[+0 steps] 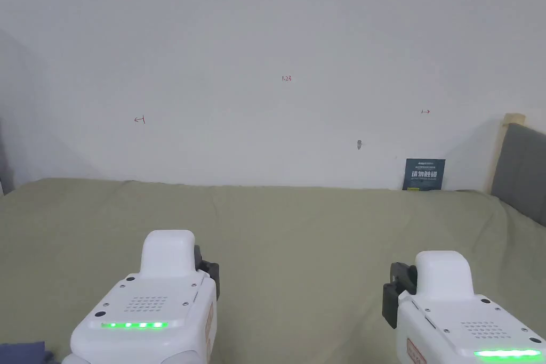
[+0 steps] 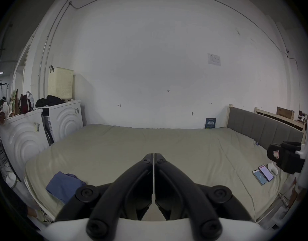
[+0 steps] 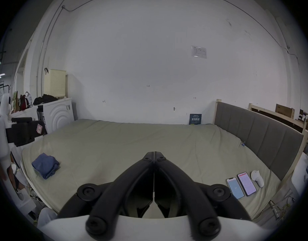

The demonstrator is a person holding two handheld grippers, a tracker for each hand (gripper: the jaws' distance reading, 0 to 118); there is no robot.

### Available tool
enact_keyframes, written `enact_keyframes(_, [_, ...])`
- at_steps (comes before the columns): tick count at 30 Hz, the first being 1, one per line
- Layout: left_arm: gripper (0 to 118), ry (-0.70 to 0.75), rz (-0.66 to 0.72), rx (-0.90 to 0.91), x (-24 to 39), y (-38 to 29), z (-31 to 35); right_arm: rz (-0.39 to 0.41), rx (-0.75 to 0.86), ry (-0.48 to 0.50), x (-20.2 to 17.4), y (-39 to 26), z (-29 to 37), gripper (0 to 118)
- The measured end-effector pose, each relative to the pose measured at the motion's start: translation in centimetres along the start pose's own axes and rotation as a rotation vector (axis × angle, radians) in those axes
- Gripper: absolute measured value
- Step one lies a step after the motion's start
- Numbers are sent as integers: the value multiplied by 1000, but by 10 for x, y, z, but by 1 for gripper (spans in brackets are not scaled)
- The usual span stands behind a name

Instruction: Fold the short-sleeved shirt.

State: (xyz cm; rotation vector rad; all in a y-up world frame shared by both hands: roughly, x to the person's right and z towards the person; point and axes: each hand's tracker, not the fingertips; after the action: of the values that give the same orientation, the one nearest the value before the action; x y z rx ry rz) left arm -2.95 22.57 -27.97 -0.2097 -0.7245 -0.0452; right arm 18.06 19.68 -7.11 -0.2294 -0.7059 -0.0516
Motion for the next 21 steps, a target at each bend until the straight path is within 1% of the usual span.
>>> enact_keyframes(2, [2, 2, 5, 7, 0, 0, 0, 14, 2, -3, -2, 1, -3, 3])
enact_keyframes(3, [11, 5, -1, 6, -3, 0, 0, 21, 2, -2, -2, 1, -3, 21])
enact_keyframes(4, [37, 14, -8, 6, -3, 1, 0, 23, 0, 4, -6, 4, 1, 53])
enact_keyframes(5, [85, 19, -3, 9, -4, 1, 0, 21, -3, 6, -6, 4, 1, 95])
enact_keyframes(6, [117, 24, 7, 22, -5, 0, 1, 9, -4, -7, -7, 4, 0, 118])
enact_keyframes(7, [118, 17, 15, 20, -8, -1, 0, 1, -8, -10, -6, 3, -3, 118])
enact_keyframes(8, [118, 149, 112, -6, -16, -17, 6, 36, 97, -38, -5, 3, -6, 118])
enact_keyframes(9, [118, 0, 74, 24, -8, -12, -5, 1, 34, -22, -8, 2, -8, 118])
enact_keyframes(10, [118, 26, 57, 21, -9, -13, -8, -2, 21, -27, -10, 4, -11, 118])
enact_keyframes(11, [118, 30, 47, 23, -14, -3, 4, 0, 24, -28, -11, 4, -12, 118])
enact_keyframes(12, [118, 44, 28, 19, -15, -1, 6, 5, 29, -29, -7, 4, -7, 118])
enact_keyframes(14, [118, 57, -4, 20, -17, 0, 11, 23, 33, -37, -12, 5, -6, 118])
enact_keyframes(15, [118, 62, -15, 22, -18, -2, 3, 28, 39, -36, -15, 4, -5, 118])
enact_keyframes(16, [118, 52, -25, 22, -20, -2, 3, 27, 42, -34, -10, 5, -2, 118])
enact_keyframes(18, [118, -21, -61, 28, -21, -3, -1, 23, 48, -38, -13, 4, -3, 118])
enact_keyframes(21, [118, 0, -80, -2, -11, 0, 0, 19, 40, -37, -13, 4, 3, 118])
